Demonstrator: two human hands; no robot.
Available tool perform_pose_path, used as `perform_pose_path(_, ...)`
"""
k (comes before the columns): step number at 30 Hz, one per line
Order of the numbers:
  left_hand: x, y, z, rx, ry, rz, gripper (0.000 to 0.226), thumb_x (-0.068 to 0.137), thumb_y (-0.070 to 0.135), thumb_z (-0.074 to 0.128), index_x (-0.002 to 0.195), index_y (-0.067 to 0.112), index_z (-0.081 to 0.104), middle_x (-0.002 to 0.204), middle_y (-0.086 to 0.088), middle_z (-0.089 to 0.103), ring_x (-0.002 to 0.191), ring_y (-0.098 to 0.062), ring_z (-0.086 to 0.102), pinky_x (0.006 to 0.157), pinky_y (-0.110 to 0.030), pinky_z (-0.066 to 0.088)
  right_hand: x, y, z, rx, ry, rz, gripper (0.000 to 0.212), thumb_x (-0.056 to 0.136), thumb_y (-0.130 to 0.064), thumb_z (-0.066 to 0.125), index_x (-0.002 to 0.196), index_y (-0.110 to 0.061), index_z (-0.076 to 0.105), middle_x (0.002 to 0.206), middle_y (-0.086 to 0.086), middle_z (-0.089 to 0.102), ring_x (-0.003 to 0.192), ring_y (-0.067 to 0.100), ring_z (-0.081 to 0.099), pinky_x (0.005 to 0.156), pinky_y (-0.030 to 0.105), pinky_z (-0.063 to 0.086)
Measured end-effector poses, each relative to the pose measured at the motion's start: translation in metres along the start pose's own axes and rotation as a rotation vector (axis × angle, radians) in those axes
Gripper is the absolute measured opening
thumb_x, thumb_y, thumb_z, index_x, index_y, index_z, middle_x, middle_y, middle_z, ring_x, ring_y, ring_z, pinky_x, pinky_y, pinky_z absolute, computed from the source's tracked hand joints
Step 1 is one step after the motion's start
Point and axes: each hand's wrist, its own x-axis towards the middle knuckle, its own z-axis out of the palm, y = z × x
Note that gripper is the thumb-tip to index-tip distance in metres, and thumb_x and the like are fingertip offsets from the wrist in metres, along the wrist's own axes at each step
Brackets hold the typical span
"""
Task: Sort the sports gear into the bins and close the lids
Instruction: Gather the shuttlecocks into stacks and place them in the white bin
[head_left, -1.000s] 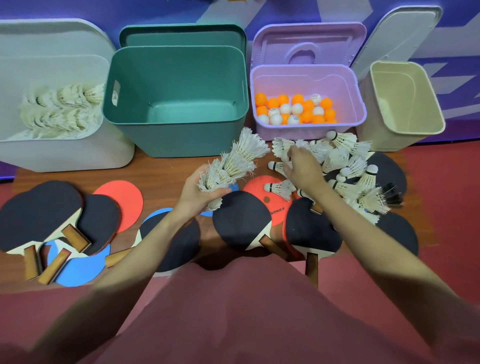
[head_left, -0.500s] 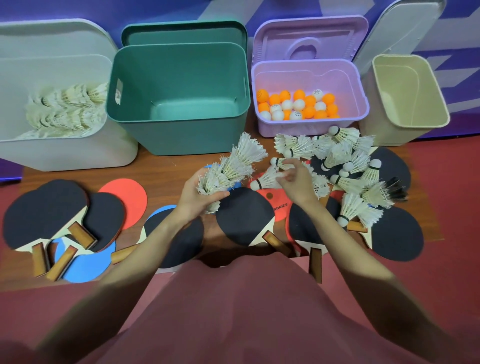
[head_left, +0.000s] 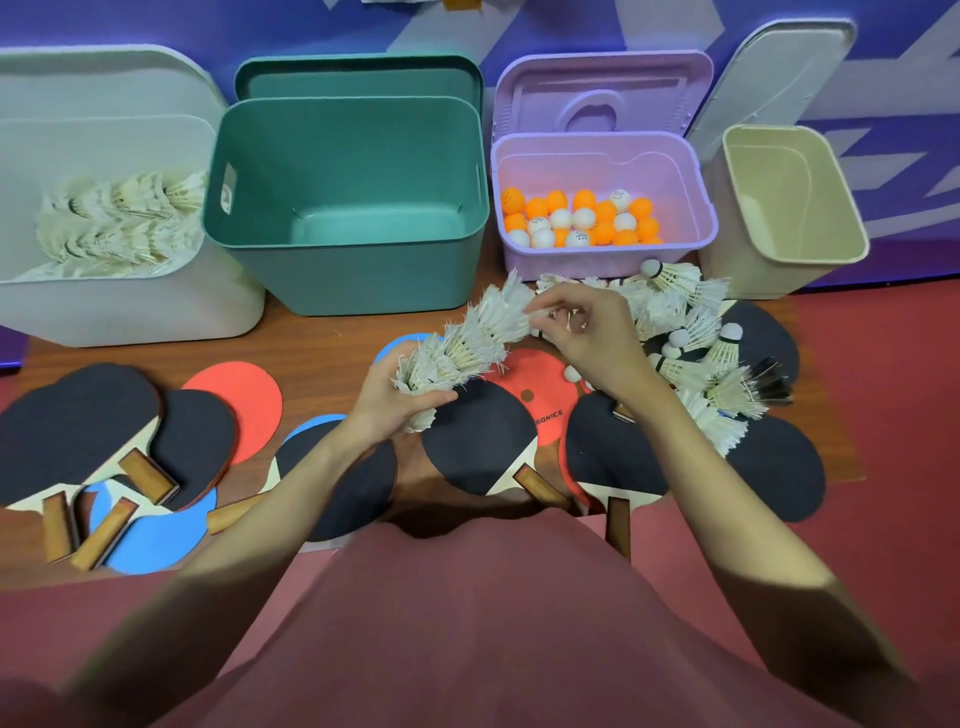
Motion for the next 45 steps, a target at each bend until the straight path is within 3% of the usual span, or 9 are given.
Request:
perform_pose_path(5, 0.002, 0.006, 0.006, -0.112, -0.018, 0.000, 0.050, 0.070, -0.005, 0.078, 0.113, 0.012, 0.058, 0.105, -0.005, 0.068, 0.089, -0.007, 0.066, 0.077, -0.018, 0.052, -0.001, -0.006, -0.020, 0.150, 0.055, 0.021, 0.012, 0.082, -0.014, 0.072, 0.093, -0.018, 0.072, 0.088, 0.001, 0.071, 0.069, 0.006, 0.055, 0.056, 0.017, 0.042)
perform_pose_path(10, 0.003, 0.007, 0.011, -0.139, -0.033, -0.011, 0.055, 0.069, -0.001, 0.081, 0.118, 0.012, 0.058, 0.111, -0.005, 0.069, 0.098, -0.013, 0.066, 0.083, -0.023, 0.053, 0.000, 0.022, -0.038, 0.174, 0.324, 0.188, 0.013, 0.089, -0.019, 0.063, 0.091, -0.008, 0.070, 0.087, 0.003, 0.071, 0.081, 0.017, 0.063, 0.074, 0.033, 0.052)
perform_pose_path(15, 0.001, 0.005, 0.013, -0.130, -0.044, -0.021, 0.049, 0.070, -0.003, 0.080, 0.111, 0.014, 0.060, 0.103, 0.002, 0.070, 0.089, -0.004, 0.067, 0.074, -0.016, 0.051, -0.022, 0.082, -0.029, -0.469, 0.059, 0.556, 0.027, 0.084, -0.023, 0.063, 0.101, -0.002, 0.059, 0.098, 0.014, 0.066, 0.094, 0.032, 0.061, 0.075, 0.036, 0.045)
perform_pose_path(19, -0.001, 0.003, 0.010, -0.144, -0.031, -0.038, 0.050, 0.070, -0.001, 0.080, 0.112, 0.018, 0.060, 0.106, 0.003, 0.070, 0.093, -0.006, 0.067, 0.076, -0.017, 0.051, -0.042, 0.095, -0.005, -0.639, -0.044, 0.553, 0.047, 0.080, -0.024, 0.070, 0.109, 0.005, 0.047, 0.100, 0.024, 0.062, 0.099, 0.041, 0.056, 0.075, 0.042, 0.045)
perform_pose_path(26, -0.009, -0.003, 0.006, -0.113, -0.027, -0.007, 0.050, 0.069, -0.004, 0.079, 0.105, 0.028, 0.061, 0.103, 0.006, 0.069, 0.090, -0.001, 0.066, 0.075, -0.015, 0.050, -0.043, 0.090, 0.002, -0.738, -0.035, 0.540, 0.040, 0.081, 0.004, 0.053, 0.119, 0.006, 0.039, 0.100, 0.026, 0.062, 0.097, 0.043, 0.057, 0.068, 0.042, 0.043)
perform_pose_path(33, -0.016, -0.007, -0.021, -0.088, 0.006, 0.008, 0.051, 0.069, -0.002, 0.080, 0.110, 0.017, 0.059, 0.096, 0.005, 0.068, 0.079, 0.002, 0.064, 0.063, -0.011, 0.047, -0.023, 0.014, 0.000, -0.236, 0.272, 0.184, 0.026, 0.084, -0.012, 0.064, 0.109, -0.005, 0.058, 0.086, 0.005, 0.059, 0.081, 0.022, 0.058, 0.072, 0.034, 0.046)
perform_pose_path(37, -0.021, -0.017, -0.054, -0.064, 0.035, 0.029, 0.046, 0.069, -0.003, 0.080, 0.105, 0.015, 0.060, 0.087, 0.008, 0.069, 0.075, -0.004, 0.061, 0.064, -0.016, 0.049, 0.000, -0.030, 0.011, 0.013, 0.438, -0.019, 0.020, 0.086, -0.012, 0.063, 0.103, -0.020, 0.058, 0.082, 0.000, 0.055, 0.072, 0.013, 0.052, 0.064, 0.016, 0.041)
perform_pose_path(40, -0.027, -0.023, -0.085, -0.051, 0.047, 0.042, 0.049, 0.069, -0.005, 0.079, 0.111, 0.007, 0.058, 0.095, -0.003, 0.067, 0.080, -0.010, 0.061, 0.068, -0.019, 0.051, 0.016, -0.049, 0.040, 0.038, 0.238, -0.006, 0.022, 0.083, -0.013, 0.061, 0.104, -0.009, 0.063, 0.081, 0.003, 0.056, 0.068, 0.005, 0.049, 0.061, 0.012, 0.039)
perform_pose_path(45, -0.039, -0.024, -0.145, 0.033, 0.020, 0.061, 0.045, 0.068, -0.003, 0.081, 0.105, 0.012, 0.058, 0.082, 0.015, 0.068, 0.070, 0.001, 0.058, 0.063, -0.014, 0.046, 0.031, -0.088, 0.093, 0.157, -0.152, 0.023, 0.020, 0.085, 0.003, 0.060, 0.103, -0.006, 0.063, 0.078, 0.003, 0.053, 0.063, -0.003, 0.047, 0.063, 0.013, 0.041)
